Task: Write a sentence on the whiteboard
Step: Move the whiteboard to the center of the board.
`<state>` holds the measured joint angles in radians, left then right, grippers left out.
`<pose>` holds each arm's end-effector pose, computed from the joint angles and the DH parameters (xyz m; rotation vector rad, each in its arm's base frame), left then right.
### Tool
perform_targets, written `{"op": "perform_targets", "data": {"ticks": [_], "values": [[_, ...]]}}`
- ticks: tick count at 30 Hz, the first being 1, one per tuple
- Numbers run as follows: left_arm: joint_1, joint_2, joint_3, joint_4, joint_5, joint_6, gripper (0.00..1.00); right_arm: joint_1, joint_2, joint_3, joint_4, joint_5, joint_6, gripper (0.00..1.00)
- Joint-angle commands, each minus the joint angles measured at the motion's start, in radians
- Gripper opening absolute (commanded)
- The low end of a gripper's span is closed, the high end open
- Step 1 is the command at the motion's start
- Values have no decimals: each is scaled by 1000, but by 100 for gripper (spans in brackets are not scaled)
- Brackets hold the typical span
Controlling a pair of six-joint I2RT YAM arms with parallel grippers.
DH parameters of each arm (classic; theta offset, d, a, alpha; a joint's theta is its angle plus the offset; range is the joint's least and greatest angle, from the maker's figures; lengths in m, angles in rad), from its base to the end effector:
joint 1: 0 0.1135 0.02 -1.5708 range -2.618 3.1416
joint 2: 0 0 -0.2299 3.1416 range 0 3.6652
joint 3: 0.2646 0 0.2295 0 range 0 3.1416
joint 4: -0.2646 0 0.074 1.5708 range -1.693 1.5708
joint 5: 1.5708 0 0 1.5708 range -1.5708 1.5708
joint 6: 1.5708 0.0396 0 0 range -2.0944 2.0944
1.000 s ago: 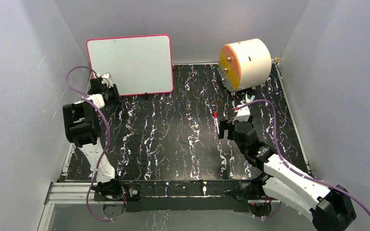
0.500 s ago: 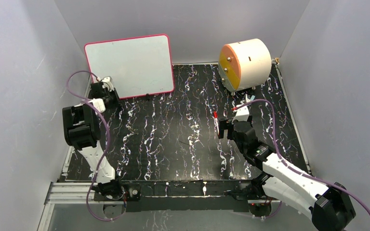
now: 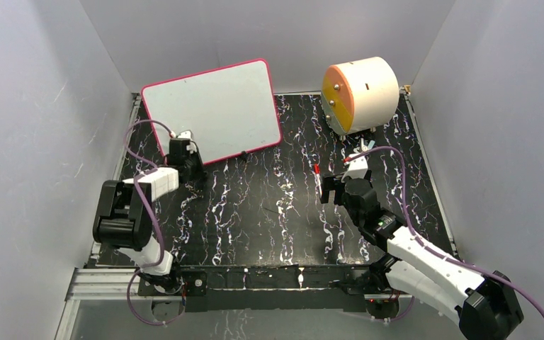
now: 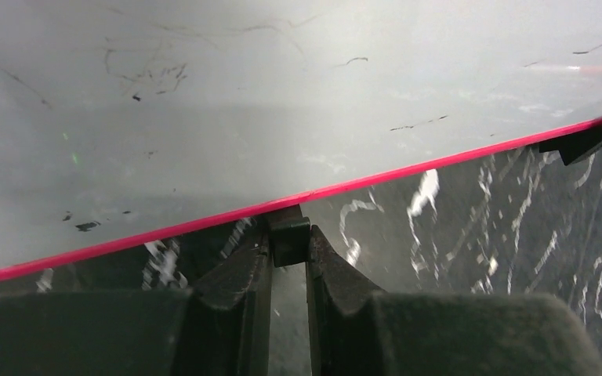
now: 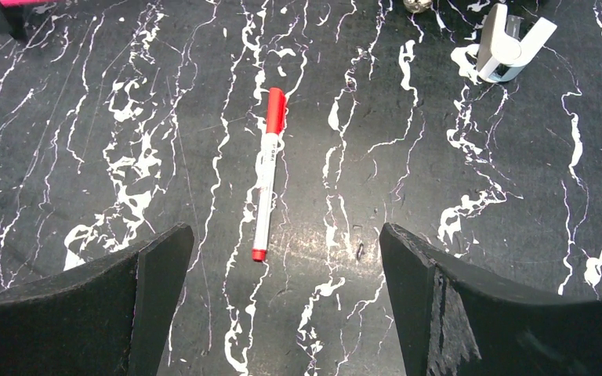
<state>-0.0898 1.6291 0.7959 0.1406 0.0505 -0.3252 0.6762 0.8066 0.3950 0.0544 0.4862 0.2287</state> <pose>0.3127 -0.0302 0.1469 -0.2406 2.2646 -0.2766 0.1598 0.1045 0.2077 -0.1005 1.8851 0.1496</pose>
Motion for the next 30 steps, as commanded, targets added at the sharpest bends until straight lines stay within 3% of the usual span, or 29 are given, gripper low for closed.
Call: {"op": "perform_targets", "data": {"ticks": [1,17,24,30], "values": [[-104,-121,-75,9,-53,-114,0,-2,-32,0,23,-9,15,99],[-445,-309,-294,36,-245,-429,0,-3,-60,40,-94,-27,56,99],[-551,-368,-351,48,-313,-531,0,-2,-72,49,-132,-34,74,99],[-597,-329,-356,58,-319,-562,0,-2,-29,59,-150,-34,87,99]]}}
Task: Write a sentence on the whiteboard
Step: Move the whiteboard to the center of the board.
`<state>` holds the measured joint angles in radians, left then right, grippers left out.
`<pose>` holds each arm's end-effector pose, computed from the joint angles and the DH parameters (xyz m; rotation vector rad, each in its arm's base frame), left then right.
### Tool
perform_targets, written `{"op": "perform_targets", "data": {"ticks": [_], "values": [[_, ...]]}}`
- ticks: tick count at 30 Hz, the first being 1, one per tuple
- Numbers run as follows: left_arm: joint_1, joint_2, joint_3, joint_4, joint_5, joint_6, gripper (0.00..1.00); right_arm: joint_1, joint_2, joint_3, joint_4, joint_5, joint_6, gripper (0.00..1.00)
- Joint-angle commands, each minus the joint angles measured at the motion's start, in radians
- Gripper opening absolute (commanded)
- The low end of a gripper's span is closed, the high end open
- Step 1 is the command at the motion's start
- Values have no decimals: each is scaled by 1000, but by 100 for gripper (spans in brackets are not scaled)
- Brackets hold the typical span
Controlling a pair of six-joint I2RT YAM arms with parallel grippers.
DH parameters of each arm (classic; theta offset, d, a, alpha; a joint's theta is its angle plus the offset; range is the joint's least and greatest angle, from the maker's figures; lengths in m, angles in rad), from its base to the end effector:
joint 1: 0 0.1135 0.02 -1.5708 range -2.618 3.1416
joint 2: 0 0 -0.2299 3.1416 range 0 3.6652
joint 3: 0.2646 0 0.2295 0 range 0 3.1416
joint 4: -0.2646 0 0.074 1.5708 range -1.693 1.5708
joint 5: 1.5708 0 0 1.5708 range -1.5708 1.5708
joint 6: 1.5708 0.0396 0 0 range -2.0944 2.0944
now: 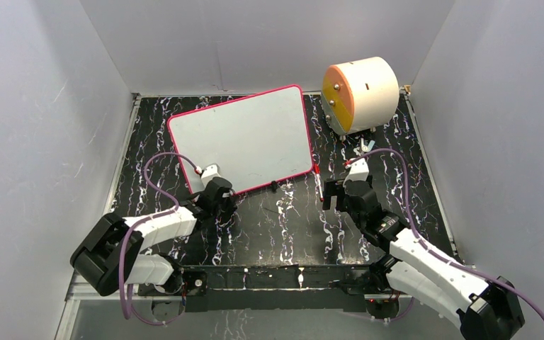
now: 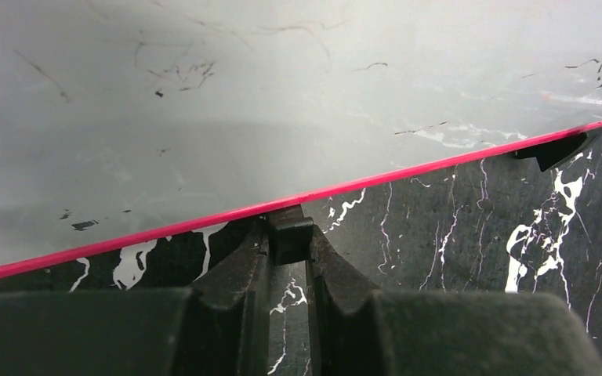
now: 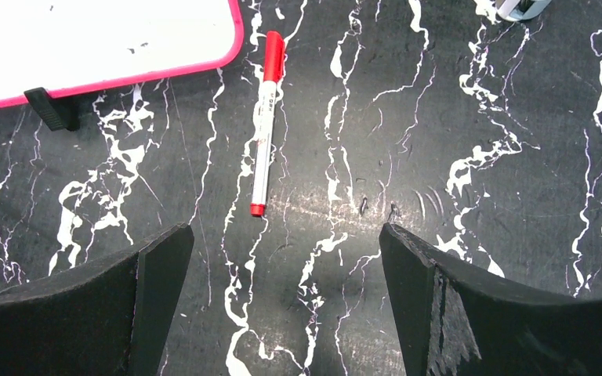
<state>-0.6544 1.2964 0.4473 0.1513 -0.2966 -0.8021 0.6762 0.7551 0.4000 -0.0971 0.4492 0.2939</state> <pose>0.1934 -0.1338 0.1363 -0.3247 2.2483 -0.4510 0.1510 0.0991 0.2024 -0.0972 1.9772 0.1759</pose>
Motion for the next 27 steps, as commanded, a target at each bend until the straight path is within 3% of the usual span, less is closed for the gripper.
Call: {"op": "perform_targets", "data": {"ticks": [1,6,11,15,18,27], "values": [[-38,4,-9,48,27,-90,0,-2,35,56,-1,1,25,99],[-40,-45,-13,20,22,-92,16,-1,106,72,4,-21,30,99],[-40,-98,-32,-7,50,-99,24,-3,211,108,-4,-26,34,99],[-40,-146,-48,-13,77,-102,42,-4,291,134,8,-42,33,99],[-42,-186,-47,-37,116,-98,49,-6,329,137,43,-62,29,98],[-42,-396,68,-273,143,22,69,-73,484,172,127,-123,3,88]]}}
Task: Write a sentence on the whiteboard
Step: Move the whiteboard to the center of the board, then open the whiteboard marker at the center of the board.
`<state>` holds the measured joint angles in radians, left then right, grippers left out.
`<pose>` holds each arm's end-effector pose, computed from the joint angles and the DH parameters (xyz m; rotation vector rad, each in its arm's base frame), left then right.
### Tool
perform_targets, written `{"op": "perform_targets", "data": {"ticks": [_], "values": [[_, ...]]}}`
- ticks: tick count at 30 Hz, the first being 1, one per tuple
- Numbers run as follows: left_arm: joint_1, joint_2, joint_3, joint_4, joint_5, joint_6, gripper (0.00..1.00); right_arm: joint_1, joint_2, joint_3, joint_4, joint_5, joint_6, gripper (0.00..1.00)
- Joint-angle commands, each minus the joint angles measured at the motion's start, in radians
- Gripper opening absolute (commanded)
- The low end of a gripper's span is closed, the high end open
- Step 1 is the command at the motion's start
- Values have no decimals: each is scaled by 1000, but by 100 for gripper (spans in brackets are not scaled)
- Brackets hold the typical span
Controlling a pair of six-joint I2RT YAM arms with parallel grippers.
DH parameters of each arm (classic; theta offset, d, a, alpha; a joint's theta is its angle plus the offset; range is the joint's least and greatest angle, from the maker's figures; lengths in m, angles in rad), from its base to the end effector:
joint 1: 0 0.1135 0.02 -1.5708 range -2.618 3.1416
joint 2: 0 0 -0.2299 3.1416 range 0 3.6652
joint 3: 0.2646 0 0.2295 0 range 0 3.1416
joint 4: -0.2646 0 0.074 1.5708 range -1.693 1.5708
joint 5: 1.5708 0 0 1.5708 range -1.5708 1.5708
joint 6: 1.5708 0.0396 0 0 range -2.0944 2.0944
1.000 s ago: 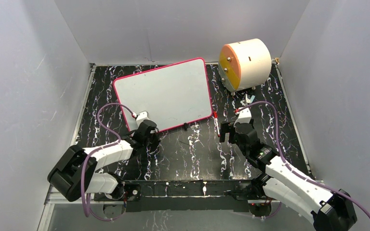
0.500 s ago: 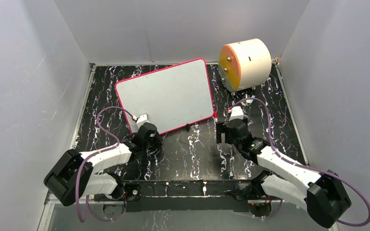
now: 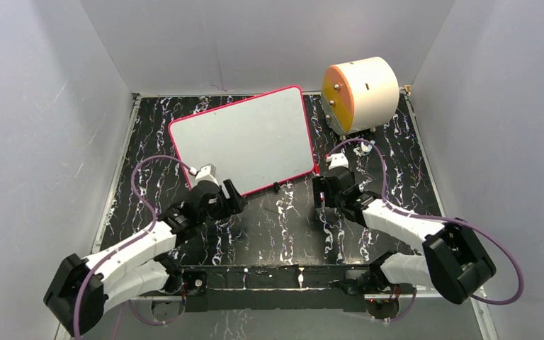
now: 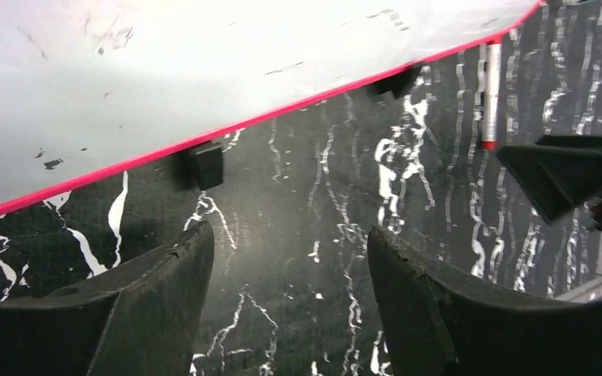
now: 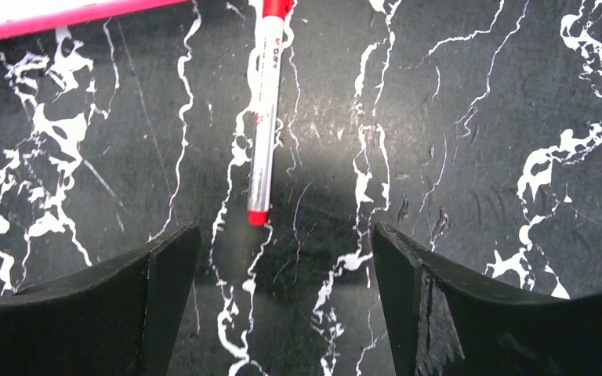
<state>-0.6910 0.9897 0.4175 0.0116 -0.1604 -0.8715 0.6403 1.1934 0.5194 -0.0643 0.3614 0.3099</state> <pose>0.1646 -0.1279 0.1760 -0.2977 2.1973 -0.7361 0.1912 0.1250 0.1611 -0.1904 2.2452 0.0893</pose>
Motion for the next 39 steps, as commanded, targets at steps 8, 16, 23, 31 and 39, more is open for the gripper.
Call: {"op": "perform_targets", "data": {"ticks": [8,16,23,31,39], "values": [[-5,-200,328,-273,-33,382,84,-83,167,119,107,-87,-20,73],[1,-156,439,-251,-145,616,93,-82,260,185,81,-99,-21,64],[124,-184,384,-273,30,591,93,-85,316,222,37,-87,-24,46],[241,-180,375,-250,208,556,93,-86,343,204,31,-94,-2,28],[257,-155,374,-257,264,534,93,-85,247,163,-23,-120,13,0]]}}
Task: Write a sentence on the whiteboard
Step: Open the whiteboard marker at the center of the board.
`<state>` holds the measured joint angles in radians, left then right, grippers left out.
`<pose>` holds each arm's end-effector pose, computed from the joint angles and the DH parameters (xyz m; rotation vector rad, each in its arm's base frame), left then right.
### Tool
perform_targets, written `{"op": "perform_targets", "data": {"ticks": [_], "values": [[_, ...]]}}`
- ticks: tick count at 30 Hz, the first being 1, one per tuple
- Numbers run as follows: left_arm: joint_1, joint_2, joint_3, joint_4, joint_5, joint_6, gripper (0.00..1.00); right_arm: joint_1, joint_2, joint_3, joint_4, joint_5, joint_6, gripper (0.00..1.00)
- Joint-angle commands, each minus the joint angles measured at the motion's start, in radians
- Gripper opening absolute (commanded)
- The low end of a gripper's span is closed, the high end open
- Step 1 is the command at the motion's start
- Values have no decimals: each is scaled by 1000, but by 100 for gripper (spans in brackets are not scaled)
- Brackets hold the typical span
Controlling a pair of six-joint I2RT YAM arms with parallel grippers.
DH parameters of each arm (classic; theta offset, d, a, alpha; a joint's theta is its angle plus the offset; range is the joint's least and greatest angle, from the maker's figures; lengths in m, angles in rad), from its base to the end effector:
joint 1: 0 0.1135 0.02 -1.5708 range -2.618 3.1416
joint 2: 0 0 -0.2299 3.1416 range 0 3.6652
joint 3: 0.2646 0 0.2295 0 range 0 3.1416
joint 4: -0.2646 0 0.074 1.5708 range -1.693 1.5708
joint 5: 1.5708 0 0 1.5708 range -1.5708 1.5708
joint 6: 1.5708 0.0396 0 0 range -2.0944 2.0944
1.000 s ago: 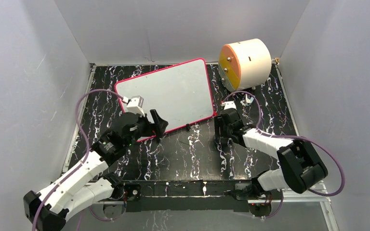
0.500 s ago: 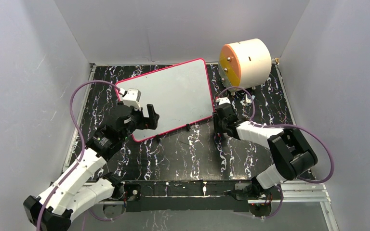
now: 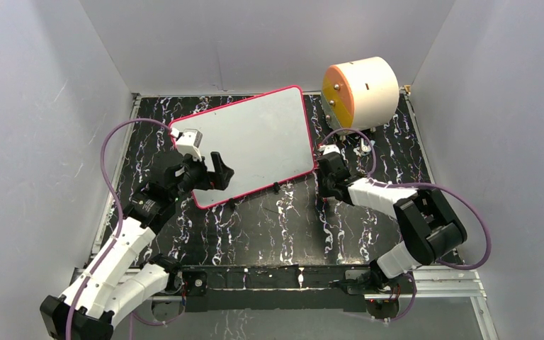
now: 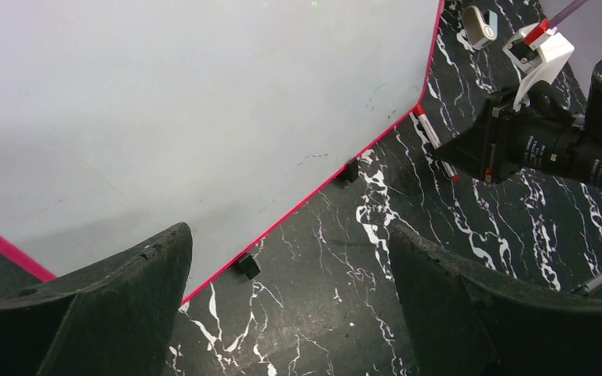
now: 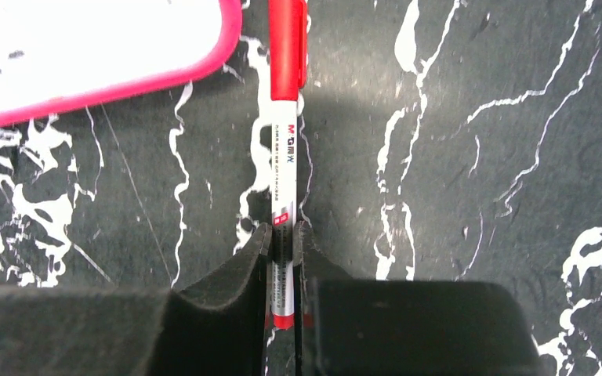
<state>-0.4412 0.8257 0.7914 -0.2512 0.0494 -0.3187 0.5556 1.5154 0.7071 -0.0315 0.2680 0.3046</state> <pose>0.1769 -0.0857 0.3029 0.1510 1.8893 -0.5696 0.2422 0.1380 0.1408 -0.1753 2.3669 0.0878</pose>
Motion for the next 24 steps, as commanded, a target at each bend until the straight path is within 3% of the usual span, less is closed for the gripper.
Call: {"op": "perform_targets", "data": {"ticks": [1,17,24], "values": [[7,13,3,5,63,-28,93,1,-97,-30,-67,-32,21,0],[6,141,67,66,308,-361,89,112,-528,-69,-185,-149,-42,0],[-34,218,94,74,309,-476,87,224,-589,-33,-138,-203,-158,0]]}}
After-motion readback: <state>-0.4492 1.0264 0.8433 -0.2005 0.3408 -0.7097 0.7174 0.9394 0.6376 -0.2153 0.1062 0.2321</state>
